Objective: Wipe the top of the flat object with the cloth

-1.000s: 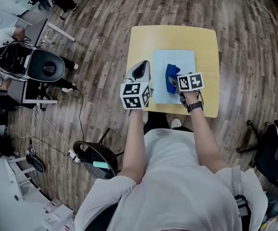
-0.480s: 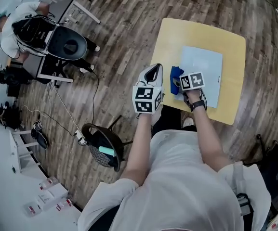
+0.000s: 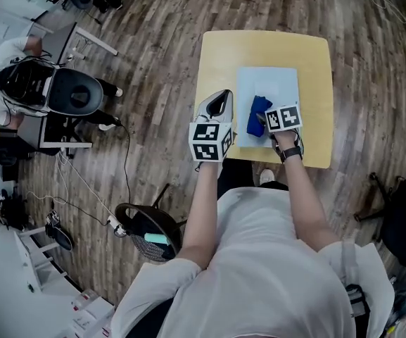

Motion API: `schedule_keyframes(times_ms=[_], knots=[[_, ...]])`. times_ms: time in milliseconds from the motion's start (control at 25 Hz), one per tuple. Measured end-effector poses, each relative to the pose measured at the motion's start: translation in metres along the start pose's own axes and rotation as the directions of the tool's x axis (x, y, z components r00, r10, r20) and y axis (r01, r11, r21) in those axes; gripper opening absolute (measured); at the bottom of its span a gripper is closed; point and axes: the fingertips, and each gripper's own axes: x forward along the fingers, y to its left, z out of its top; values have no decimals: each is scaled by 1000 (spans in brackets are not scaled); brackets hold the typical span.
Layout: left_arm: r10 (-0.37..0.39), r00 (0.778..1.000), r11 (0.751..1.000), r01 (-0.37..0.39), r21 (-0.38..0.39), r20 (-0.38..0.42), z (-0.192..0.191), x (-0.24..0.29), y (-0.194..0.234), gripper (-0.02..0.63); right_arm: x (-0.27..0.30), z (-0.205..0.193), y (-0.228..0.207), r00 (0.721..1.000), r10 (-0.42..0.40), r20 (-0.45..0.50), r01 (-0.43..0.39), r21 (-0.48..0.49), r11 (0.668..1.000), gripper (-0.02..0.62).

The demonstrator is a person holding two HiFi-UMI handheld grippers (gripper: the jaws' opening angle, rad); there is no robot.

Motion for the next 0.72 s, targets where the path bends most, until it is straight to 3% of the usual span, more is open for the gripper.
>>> schedule_keyframes(times_ms=[440, 600, 720], knots=[[-188, 982, 982, 188, 20, 7, 14, 60, -83, 11, -97, -30, -113, 976, -210, 65, 196, 168, 966, 58], [-201, 980, 979, 201, 17, 5, 13, 68, -98, 9, -112, -38, -129, 973, -218, 70, 202, 194, 960, 58], [-177, 984, 984, 177, 7, 0, 8, 68, -93, 11, -109, -27, -115, 982, -145, 117, 121, 197, 973, 58]])
